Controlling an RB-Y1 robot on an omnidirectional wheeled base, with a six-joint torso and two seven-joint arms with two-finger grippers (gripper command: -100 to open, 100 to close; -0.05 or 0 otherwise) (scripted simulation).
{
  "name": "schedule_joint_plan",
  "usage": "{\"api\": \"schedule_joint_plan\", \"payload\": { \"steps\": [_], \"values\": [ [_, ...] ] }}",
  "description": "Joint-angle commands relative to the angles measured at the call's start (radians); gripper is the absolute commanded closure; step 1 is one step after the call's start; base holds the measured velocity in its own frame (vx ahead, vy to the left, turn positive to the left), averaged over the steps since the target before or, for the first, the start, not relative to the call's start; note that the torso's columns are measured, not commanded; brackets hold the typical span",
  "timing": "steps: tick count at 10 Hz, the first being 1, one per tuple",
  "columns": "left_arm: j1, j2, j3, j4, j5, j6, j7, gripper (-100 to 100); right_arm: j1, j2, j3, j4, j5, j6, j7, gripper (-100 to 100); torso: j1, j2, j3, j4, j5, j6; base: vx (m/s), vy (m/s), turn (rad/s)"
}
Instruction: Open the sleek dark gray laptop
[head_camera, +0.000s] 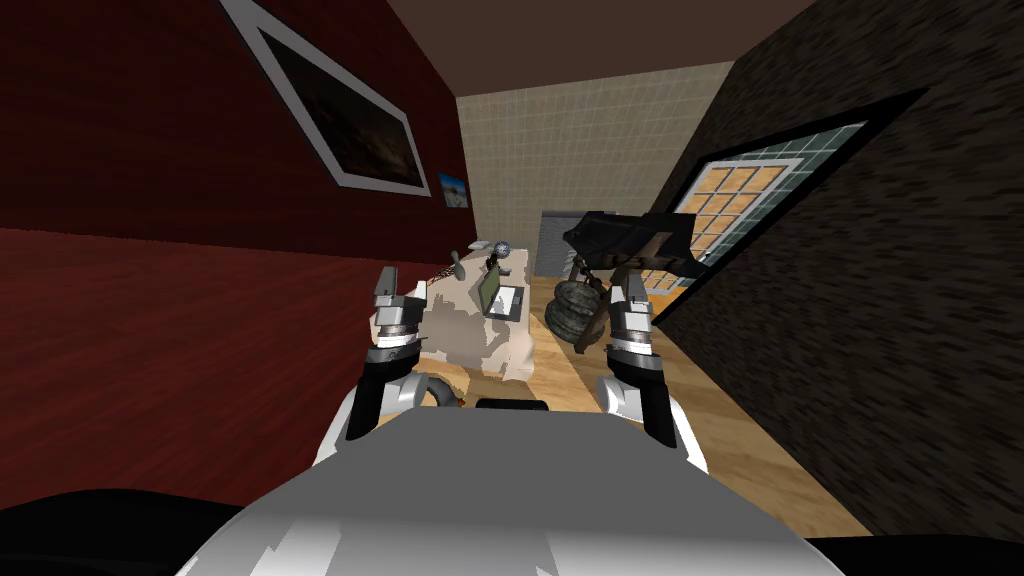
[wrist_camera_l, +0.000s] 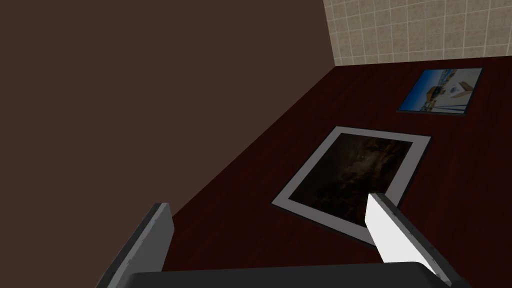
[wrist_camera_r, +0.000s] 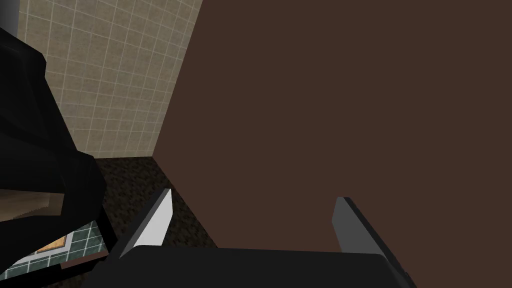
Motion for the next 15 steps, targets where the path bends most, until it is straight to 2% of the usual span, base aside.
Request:
{"api": "schedule_joint_plan", "payload": {
  "steps": [1, 9, 10, 12, 15],
  "values": [
    [0.000, 0.000, 0.000, 0.000, 0.000, 0.000, 0.000, 0, 0.000, 0.000, 0.000, 0.000, 0.000, 0.000, 0.000, 0, 0.000, 0.040, -0.082, 0.041, 0.000, 0.000, 0.000, 0.000, 0.000],
    [0.000, 0.000, 0.000, 0.000, 0.000, 0.000, 0.000, 0, 0.000, 0.000, 0.000, 0.000, 0.000, 0.000, 0.000, 0, 0.000, 0.618, -1.234, 0.617, 0.000, 0.000, 0.000, 0.000, 0.000],
    [-0.005, 0.034, 0.013, 0.012, 0.000, 0.014, 0.001, -100, 0.000, 0.000, 0.000, 0.000, 0.000, 0.000, 0.000, 0, 0.000, 0.691, -1.382, 0.691, 0.000, 0.000, 0.000, 0.015, -0.104],
    [-0.012, 0.067, 0.032, 0.031, 0.002, 0.035, 0.001, -100, 0.000, 0.000, 0.000, 0.000, 0.000, 0.000, 0.000, 0, 0.001, 0.735, -1.470, 0.734, 0.000, 0.000, -0.017, 0.032, -0.133],
    [-0.027, 0.122, 0.072, 0.074, 0.006, 0.076, 0.003, -100, 0.000, 0.000, 0.000, 0.000, 0.000, 0.000, 0.000, 0, 0.000, 0.738, -1.476, 0.738, 0.000, 0.000, -0.026, 0.048, -0.158]
  ]
}}
